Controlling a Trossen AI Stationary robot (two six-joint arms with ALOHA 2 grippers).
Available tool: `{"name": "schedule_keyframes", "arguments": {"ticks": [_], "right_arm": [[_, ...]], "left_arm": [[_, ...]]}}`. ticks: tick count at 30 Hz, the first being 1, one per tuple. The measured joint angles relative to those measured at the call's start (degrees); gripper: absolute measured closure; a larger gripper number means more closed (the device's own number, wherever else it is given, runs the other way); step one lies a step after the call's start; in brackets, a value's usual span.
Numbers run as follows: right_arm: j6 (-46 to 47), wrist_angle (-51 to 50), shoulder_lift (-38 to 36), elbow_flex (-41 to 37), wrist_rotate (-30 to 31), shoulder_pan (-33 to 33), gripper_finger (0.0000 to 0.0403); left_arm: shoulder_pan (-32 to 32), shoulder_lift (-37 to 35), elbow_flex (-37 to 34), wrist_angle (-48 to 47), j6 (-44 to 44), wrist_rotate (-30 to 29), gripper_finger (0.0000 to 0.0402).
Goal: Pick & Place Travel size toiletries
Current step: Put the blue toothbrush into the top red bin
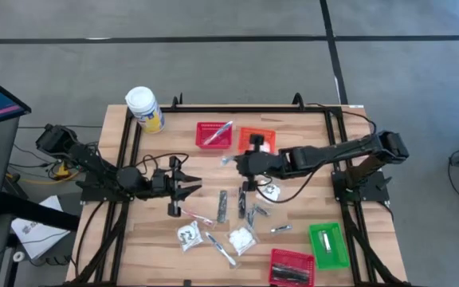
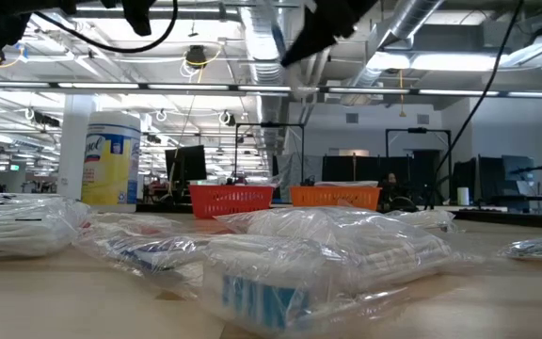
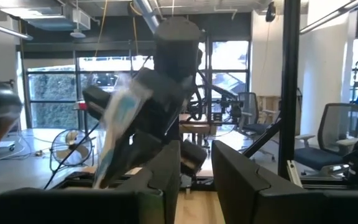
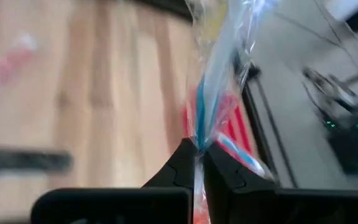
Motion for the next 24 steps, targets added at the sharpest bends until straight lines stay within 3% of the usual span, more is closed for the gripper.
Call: {"name": "schedule_keyframes", "arguments": {"ticks": [8,12,19,24], "right_arm": [[-8.6,-10.5,2.7,-0.3,10.3,1.4,0.0399],[-19.3,-9.0,6.3,-0.2,16.9,3.0,0.0390],[-39.2,5.0,12.4,0.0,28.4,5.3,0.0391],[-50.6,16.0,13.2,0.0,31.3,7.1,0.0394]], "left_arm": [[0.0,0.0,0.0,-0.2,-0.2,-2.4,0.0315],[0.0,0.0,0.0,-0.5,-3.6,-5.1,0.0315],[0.1,-1.6,-0.1,-2.0,-12.0,-5.3,0.0315],[2.2,-2.1,0.0,-4.4,-21.2,-1.0,0.0315]]}}
